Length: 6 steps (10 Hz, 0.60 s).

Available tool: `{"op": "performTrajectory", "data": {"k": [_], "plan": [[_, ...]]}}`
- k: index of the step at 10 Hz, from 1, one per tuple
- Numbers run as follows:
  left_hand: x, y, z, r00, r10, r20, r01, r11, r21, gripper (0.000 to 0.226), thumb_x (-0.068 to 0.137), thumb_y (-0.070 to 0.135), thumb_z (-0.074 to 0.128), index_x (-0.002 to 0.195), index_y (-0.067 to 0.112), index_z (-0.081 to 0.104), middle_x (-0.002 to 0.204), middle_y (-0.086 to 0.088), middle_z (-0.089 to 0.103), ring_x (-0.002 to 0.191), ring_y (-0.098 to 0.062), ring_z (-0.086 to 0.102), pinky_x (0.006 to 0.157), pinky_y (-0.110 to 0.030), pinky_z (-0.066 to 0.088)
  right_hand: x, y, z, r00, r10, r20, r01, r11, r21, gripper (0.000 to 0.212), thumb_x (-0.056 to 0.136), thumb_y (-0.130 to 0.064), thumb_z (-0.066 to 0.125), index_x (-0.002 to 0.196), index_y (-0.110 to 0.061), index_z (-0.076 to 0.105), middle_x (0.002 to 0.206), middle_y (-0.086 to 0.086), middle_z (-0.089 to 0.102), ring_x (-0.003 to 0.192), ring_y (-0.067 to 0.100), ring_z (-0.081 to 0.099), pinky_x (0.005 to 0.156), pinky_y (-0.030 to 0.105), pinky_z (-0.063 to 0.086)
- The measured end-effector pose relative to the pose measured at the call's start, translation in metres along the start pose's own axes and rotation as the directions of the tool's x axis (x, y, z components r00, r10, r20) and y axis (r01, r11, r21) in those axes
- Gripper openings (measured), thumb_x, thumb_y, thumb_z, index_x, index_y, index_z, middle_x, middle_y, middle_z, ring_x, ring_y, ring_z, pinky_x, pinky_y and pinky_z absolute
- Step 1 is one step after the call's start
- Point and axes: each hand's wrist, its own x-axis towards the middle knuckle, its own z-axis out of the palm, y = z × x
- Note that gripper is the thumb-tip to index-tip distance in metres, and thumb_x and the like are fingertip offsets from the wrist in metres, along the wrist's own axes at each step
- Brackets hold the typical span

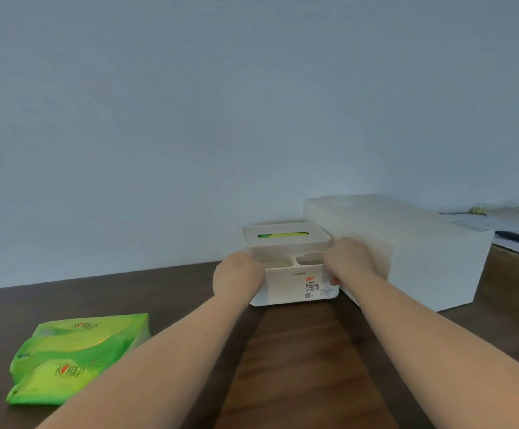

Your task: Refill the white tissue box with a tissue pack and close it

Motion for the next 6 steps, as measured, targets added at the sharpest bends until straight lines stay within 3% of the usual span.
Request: {"op": "performTrajectory", "data": {"k": [1, 2, 3, 4, 6], "plan": [[0.002, 0.002, 0.000, 0.999, -0.035, 0.001, 0.035, 0.999, -0.010, 0.033, 0.094, 0.008, 0.037, 0.061, 0.009, 0.039, 0.064, -0.003, 0.040, 0.083, -0.030, 0.050, 0.070, -0.030, 0.035, -0.001, 0.001, 0.004, 0.999, -0.051, -0.011, 0.050, 0.997, -0.055, 0.011, 0.080, 0.006, 0.062, 0.088, -0.001, 0.064, 0.092, 0.013, 0.069, 0.079, 0.025, 0.067, 0.060, 0.024, 0.046], [0.000, 0.000, 0.002, 1.000, -0.011, -0.023, 0.009, 0.998, -0.061, 0.032, 0.095, 0.015, 0.038, 0.069, 0.004, 0.053, 0.073, -0.008, 0.056, 0.095, -0.035, 0.062, 0.069, -0.030, 0.036, 0.001, 0.007, 0.010, 0.993, -0.105, -0.053, 0.099, 0.990, -0.097, 0.036, 0.079, 0.006, 0.058, 0.115, 0.000, 0.061, 0.118, 0.017, 0.064, 0.112, 0.034, 0.060, 0.079, 0.034, 0.048], [-0.006, -0.004, 0.003, 0.997, 0.037, -0.068, -0.041, 0.998, -0.057, 0.043, 0.099, 0.027, 0.034, 0.103, -0.002, 0.065, 0.106, -0.019, 0.068, 0.103, -0.037, 0.063, 0.072, -0.032, 0.039, 0.002, 0.010, 0.011, 0.991, -0.118, -0.059, 0.112, 0.988, -0.103, 0.032, 0.083, 0.006, 0.052, 0.114, 0.000, 0.061, 0.119, 0.018, 0.063, 0.111, 0.035, 0.059, 0.075, 0.033, 0.045], [-0.008, -0.008, 0.007, 0.996, 0.057, -0.074, -0.061, 0.997, -0.054, 0.046, 0.100, 0.028, 0.031, 0.106, -0.003, 0.064, 0.109, -0.021, 0.067, 0.103, -0.038, 0.063, 0.073, -0.033, 0.039, -0.001, 0.015, 0.013, 0.985, -0.138, -0.106, 0.127, 0.986, -0.108, 0.029, 0.089, 0.002, 0.048, 0.115, 0.001, 0.060, 0.120, 0.018, 0.063, 0.112, 0.035, 0.059, 0.080, 0.035, 0.047], [-0.018, -0.016, 0.010, 0.996, 0.046, -0.081, -0.054, 0.993, -0.102, 0.050, 0.103, 0.024, 0.023, 0.106, -0.004, 0.064, 0.108, -0.021, 0.068, 0.104, -0.037, 0.061, 0.088, -0.040, 0.049, -0.012, 0.030, 0.011, 0.988, -0.114, -0.108, 0.117, 0.993, 0.022, 0.021, 0.089, -0.002, 0.044, 0.103, -0.004, 0.059, 0.106, 0.018, 0.062, 0.106, 0.036, 0.059, 0.067, 0.028, 0.040]]}}
